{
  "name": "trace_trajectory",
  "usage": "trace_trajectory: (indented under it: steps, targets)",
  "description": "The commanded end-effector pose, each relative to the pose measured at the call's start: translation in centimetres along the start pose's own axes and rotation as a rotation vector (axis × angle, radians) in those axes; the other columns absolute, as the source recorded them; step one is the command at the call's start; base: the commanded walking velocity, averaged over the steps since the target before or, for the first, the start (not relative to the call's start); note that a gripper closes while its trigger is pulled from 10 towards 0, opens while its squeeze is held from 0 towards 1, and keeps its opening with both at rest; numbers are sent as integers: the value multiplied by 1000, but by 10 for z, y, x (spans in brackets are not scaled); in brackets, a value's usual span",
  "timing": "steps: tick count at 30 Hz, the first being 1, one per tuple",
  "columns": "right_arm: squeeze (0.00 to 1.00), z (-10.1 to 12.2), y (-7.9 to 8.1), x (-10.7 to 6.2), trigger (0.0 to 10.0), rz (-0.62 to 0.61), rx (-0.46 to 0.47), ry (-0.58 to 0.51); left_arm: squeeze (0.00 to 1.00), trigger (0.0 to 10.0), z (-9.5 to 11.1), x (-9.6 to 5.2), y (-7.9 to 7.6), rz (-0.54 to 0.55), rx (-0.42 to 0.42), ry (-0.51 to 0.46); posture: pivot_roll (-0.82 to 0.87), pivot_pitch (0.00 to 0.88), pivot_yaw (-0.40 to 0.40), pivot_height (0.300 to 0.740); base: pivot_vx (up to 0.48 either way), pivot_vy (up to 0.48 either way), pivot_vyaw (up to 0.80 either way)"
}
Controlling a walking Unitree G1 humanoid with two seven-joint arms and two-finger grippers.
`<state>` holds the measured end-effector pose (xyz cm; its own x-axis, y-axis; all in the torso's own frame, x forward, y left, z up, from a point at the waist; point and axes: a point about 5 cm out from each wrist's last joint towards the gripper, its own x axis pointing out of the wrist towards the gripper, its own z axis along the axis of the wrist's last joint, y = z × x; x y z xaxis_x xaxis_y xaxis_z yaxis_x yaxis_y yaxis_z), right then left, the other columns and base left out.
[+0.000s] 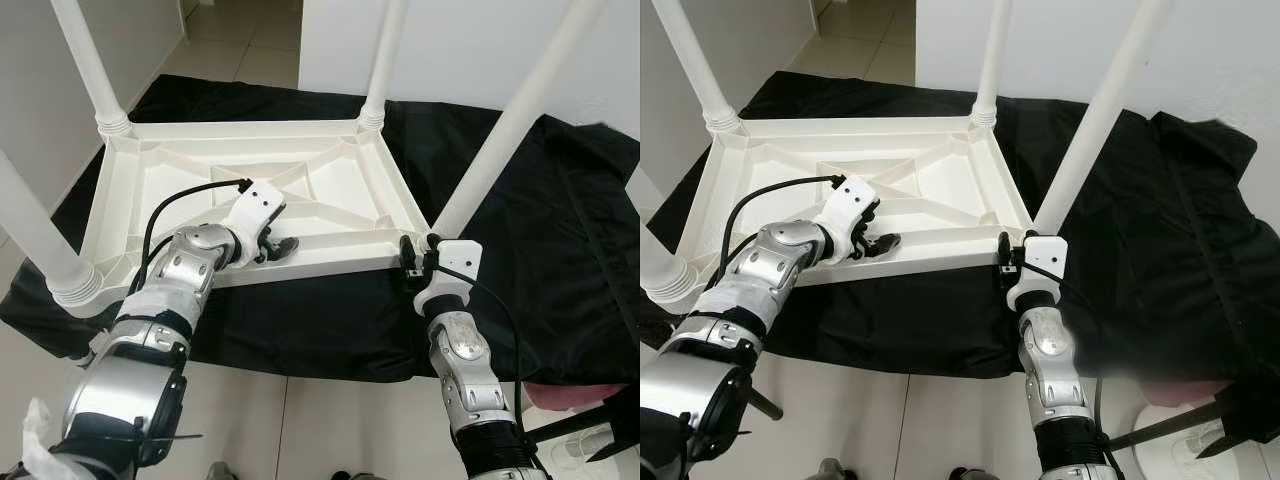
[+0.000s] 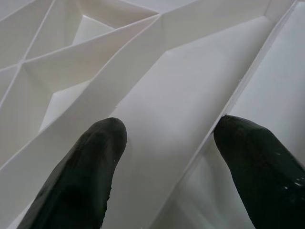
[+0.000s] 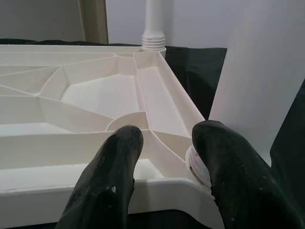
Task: Building children table
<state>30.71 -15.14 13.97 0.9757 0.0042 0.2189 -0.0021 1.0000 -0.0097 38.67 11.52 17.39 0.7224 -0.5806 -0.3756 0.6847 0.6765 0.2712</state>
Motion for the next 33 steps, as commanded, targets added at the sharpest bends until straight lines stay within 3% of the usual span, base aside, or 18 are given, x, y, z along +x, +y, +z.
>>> trace_trajectory:
  steps: [1, 7, 12, 22, 23, 25, 27, 33]
  targets:
    - [0, 0, -2, 0, 10000, -8, -6, -5, 0, 10000, 0, 3, 3, 50, 19, 45, -37, 97, -32, 740, 0, 0, 0]
    - [0, 0, -1, -1, 10000, -9, -6, -4, 0, 10000, -1, 5, 1, 7, 10, 76, -40, 98, -27, 740, 0, 0, 0]
    - [0, 0, -1, -2, 10000, -13, -5, -6, 0, 10000, -4, 6, -12, -127, 50, 80, -43, 97, -20, 740, 0, 0, 0]
    - [0, -2, 1, -2, 10000, -17, 0, -1, 0, 10000, -15, 8, -6, -67, -29, 173, -43, 95, -9, 740, 0, 0, 0]
    - [0, -2, 1, -2, 10000, -21, 3, -1, 0, 4118, -16, 8, -4, -45, -19, 166, -44, 96, -7, 740, 0, 0, 0]
    - [0, -2, 1, -2, 10000, -23, 4, 0, 0, 4118, -15, 7, -4, -36, -16, 157, -44, 96, -7, 740, 0, 0, 0]
    - [0, -3, 1, -3, 10000, -26, 5, 2, 0, 0, -14, 7, -2, -20, -16, 140, -42, 95, -5, 740, 0, 0, 0]
    - [0, -3, 1, -2, 10000, -30, 5, 4, 0, 0, -11, 6, 2, 20, -3, 126, -41, 94, -4, 740, 0, 0, 0]
